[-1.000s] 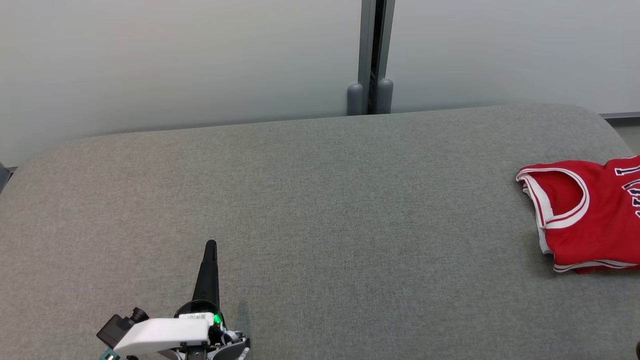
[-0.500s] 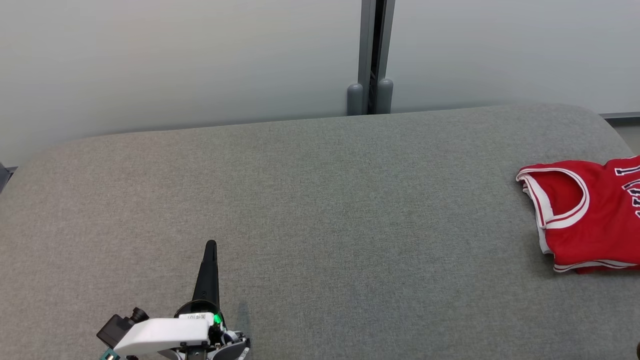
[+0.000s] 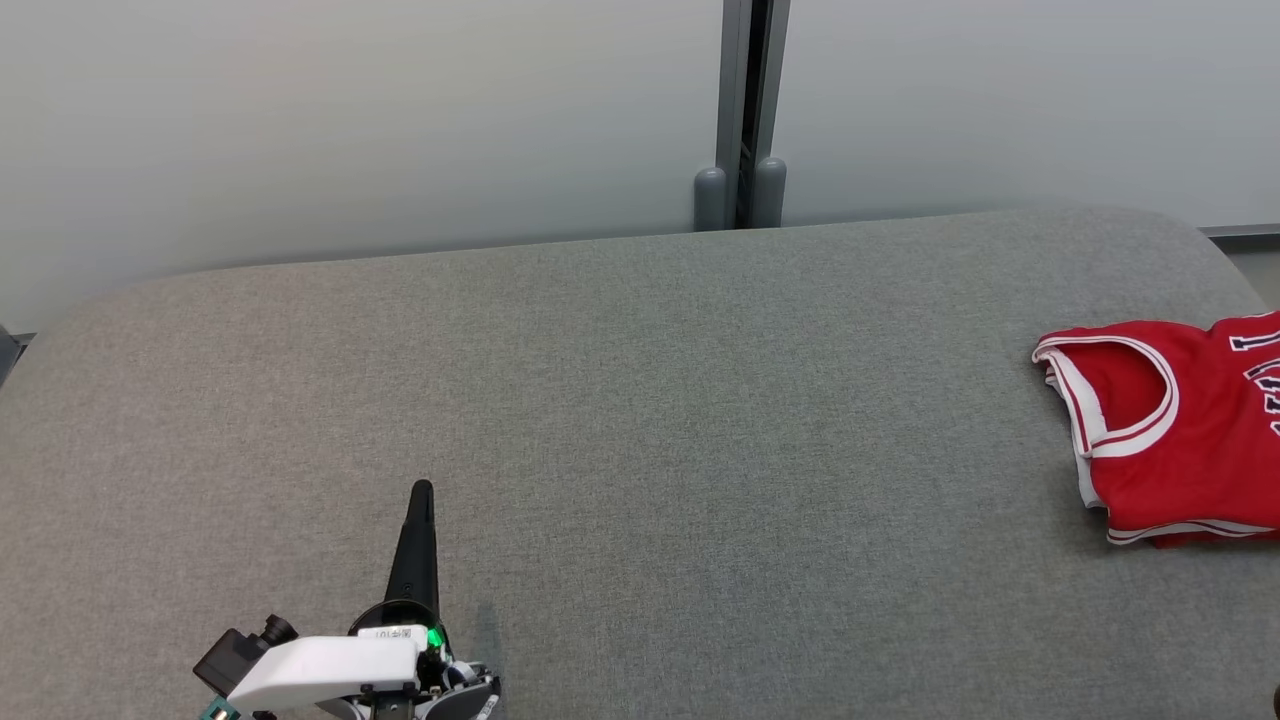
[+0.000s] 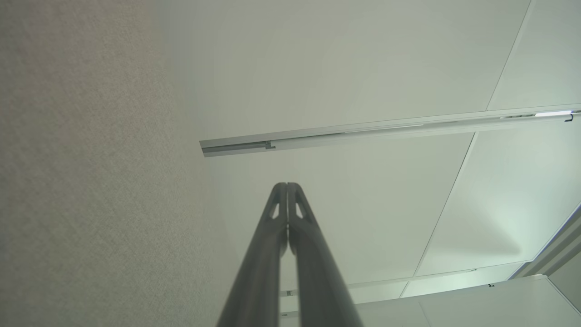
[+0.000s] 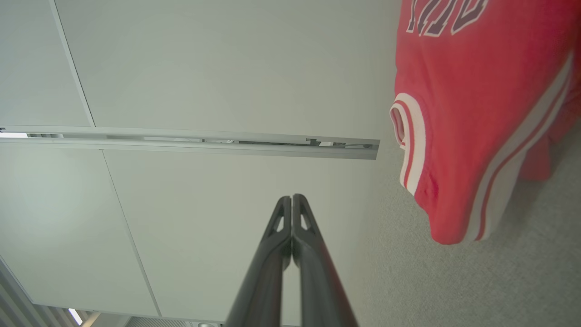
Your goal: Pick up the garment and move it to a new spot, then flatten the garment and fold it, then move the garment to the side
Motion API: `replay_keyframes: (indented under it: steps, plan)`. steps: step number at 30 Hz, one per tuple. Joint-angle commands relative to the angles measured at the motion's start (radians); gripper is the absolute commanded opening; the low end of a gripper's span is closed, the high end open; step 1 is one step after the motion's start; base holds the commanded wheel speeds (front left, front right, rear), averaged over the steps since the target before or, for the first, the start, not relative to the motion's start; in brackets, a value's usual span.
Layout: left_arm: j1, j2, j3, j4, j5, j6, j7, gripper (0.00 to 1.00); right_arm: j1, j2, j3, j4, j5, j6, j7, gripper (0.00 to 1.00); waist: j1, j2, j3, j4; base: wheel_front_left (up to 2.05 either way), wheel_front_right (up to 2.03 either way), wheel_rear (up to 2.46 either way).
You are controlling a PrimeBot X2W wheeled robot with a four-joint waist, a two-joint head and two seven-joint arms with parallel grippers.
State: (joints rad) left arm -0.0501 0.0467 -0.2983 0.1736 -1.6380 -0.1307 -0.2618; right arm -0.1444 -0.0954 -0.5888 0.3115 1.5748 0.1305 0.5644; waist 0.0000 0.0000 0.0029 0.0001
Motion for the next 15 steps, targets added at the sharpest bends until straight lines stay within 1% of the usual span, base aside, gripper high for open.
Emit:
replay_keyframes:
  steps: [1, 15]
  plan:
    - [-0.019, 0.003, 0.002, 0.0, -0.005, -0.004, -0.001, 0.0, -0.009, -0.002, -0.003, 0.002, 0.001, 0.0, 0.005, 0.0, 0.0, 0.0, 0.0, 0.0, 0.0, 0.0, 0.0]
    - [-0.019, 0.003, 0.002, 0.0, -0.005, -0.004, -0.001, 0.0, -0.01, -0.001, -0.004, 0.002, -0.002, 0.0, 0.007, 0.0, 0.0, 0.0, 0.0, 0.0, 0.0, 0.0, 0.0]
